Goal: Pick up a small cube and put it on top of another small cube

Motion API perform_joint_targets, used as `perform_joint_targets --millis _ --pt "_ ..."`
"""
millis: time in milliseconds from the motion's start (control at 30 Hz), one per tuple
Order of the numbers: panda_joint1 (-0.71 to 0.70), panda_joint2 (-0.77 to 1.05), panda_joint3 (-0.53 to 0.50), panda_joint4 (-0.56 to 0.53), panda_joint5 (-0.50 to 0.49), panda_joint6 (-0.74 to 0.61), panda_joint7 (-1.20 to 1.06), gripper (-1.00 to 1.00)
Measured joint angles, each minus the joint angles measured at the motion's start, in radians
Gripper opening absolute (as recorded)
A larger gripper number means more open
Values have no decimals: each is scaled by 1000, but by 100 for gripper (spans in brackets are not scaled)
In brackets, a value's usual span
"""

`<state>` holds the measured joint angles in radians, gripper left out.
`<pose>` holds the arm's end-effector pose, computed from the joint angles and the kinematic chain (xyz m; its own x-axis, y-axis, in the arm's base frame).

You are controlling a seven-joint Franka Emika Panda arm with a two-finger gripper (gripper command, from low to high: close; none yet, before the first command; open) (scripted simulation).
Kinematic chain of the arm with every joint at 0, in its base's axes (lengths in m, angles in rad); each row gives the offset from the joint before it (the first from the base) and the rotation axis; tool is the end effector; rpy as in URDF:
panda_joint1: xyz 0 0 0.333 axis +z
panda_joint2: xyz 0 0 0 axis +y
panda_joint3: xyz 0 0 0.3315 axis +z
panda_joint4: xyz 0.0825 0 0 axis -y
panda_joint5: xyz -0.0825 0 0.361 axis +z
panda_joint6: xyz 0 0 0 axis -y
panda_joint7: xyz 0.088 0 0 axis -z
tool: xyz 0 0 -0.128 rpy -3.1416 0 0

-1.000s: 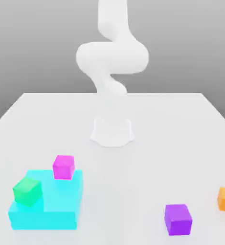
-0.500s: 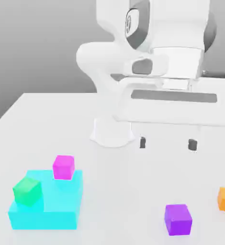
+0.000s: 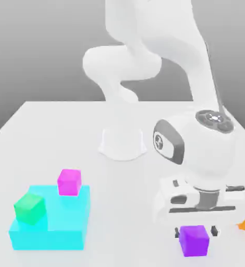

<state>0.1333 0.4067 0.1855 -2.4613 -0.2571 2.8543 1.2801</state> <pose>0.4406 0.1648 0.1542 0.7457 -0.6663 0.0000 -0.6663 -0.7457 -0.0017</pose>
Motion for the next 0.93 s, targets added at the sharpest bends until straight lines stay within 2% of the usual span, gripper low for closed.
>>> perform_joint_targets --millis 167,333,500,567,733,800,833,867,933 --pt "2 5 -2 1 -4 5 3 -100" --pt "-52 -153 63 -32 96 -118 -70 -100" --pt "-178 -272 -59 -44 147 -225 -45 -100" --pt "-248 -317 -110 -51 167 -262 -33 -100" --pt "-535 -435 -247 -50 237 -371 7 -100" --pt "-659 -397 -241 -55 256 -327 12 -100" --pt "-673 -366 -216 -61 258 -291 13 -100" --pt "-632 -346 -194 -65 258 -267 15 100" --pt "-636 -346 -194 -65 258 -267 15 100"
